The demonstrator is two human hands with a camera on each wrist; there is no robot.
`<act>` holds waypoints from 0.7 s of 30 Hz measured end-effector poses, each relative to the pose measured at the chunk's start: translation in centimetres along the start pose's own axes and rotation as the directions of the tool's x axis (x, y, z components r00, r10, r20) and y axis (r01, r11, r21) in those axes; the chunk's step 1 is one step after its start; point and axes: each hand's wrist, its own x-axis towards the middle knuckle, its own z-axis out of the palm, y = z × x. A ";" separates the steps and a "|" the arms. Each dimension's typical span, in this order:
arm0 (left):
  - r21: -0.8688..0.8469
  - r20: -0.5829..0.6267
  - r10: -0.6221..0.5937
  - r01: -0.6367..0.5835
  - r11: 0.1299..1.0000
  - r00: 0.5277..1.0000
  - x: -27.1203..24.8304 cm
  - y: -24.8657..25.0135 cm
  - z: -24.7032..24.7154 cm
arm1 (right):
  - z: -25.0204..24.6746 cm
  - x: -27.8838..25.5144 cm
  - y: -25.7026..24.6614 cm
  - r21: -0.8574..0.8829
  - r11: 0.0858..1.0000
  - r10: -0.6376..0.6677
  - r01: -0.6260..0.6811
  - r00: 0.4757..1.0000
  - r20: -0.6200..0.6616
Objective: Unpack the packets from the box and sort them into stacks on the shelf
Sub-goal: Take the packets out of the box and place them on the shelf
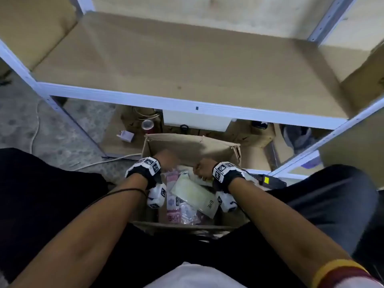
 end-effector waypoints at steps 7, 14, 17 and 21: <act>0.012 0.065 -0.054 0.053 0.999 0.996 2.7 -0.2 0.9 | 1.9 3.2 2.3 -0.194 0.979 0.070 -0.063 0.997 0.029; 0.205 0.080 -0.169 0.150 0.967 0.982 3.4 -1.5 1.9 | 5.7 5.5 4.9 -0.222 0.971 0.117 -0.089 0.987 0.113; 0.282 0.020 -0.210 0.196 0.939 0.977 3.6 -2.2 2.3 | 7.2 5.9 5.5 -0.184 0.978 0.123 -0.102 0.987 0.105; 0.315 0.008 -0.293 0.275 0.908 0.956 4.1 -4.0 3.5 | 8.0 6.1 6.4 -0.144 0.980 0.142 -0.134 0.989 0.044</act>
